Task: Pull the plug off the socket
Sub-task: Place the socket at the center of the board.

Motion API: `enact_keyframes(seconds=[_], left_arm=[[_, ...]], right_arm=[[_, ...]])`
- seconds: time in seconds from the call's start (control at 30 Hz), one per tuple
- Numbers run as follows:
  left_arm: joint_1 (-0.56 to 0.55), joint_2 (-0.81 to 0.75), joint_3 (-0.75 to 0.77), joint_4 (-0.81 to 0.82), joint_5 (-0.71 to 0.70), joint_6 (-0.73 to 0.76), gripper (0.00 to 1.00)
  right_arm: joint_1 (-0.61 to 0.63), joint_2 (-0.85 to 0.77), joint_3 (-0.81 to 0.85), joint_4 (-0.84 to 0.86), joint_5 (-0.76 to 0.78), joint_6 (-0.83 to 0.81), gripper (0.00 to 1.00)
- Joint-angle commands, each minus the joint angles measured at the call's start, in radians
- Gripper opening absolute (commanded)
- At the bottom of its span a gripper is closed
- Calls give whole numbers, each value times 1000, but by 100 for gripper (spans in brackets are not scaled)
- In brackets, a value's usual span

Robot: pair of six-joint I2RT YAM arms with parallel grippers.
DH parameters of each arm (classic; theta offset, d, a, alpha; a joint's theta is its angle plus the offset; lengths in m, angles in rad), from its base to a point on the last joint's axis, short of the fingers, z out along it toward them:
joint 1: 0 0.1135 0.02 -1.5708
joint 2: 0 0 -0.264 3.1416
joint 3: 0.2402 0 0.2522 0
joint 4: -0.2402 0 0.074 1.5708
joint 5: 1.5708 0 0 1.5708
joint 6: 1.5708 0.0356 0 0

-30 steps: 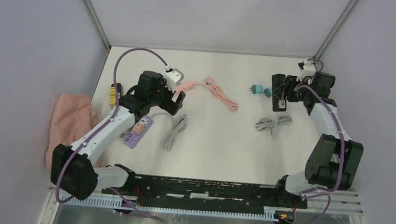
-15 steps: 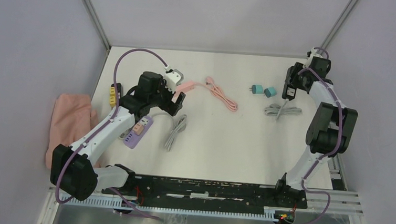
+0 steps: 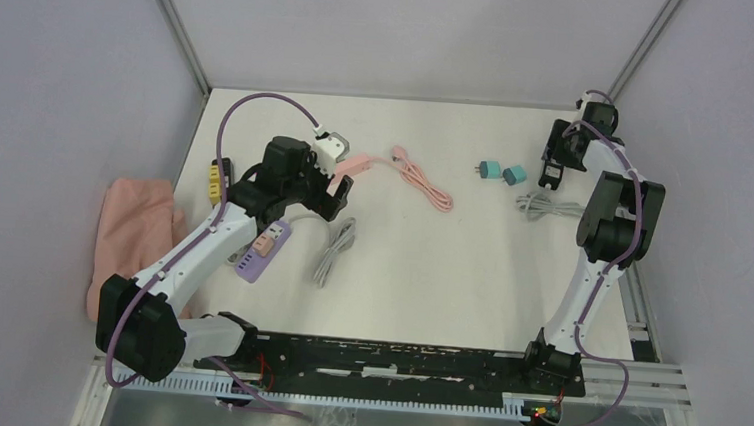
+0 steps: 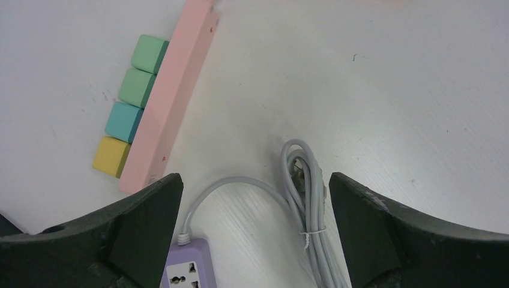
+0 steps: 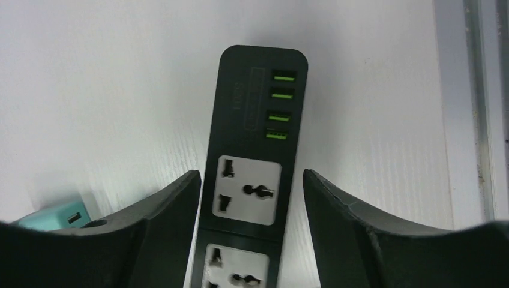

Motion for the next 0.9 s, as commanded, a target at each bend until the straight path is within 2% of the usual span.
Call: enact_keyframes(seconds=[0.0,0.1,0.23,0.3,0.37,0.5,0.63,0.7,0.87], left_arm=[[5,-18,1,46,8,-21,98],[4,-21,2,47,9,-21,98],[4,-22,1,50,21,-30,98],[5,-21,1,53,23,-35,98],[3,-15,3,57,24,-42,98],[9,11,11,69,24,-60,97],[31,78,56,33,-2,-75,94],[42,118,91,-8,-30,-78,90],[54,169,125,-66,-124,-55,88]], right_arm=[[-3,-35,44,-3,19,-49,77],[-3,-92,9,16,6,-63,86],[-5,-210,-50,27,-49,-85,88],[-5,-289,-86,15,-128,-116,88],[-4,-373,-129,-10,-262,-148,88],[-4,-520,-198,-86,-637,-196,88],[19,-598,-294,32,-1006,30,86],[51,-639,-345,67,-1095,77,85],[85,-764,-532,79,-1153,-62,86]])
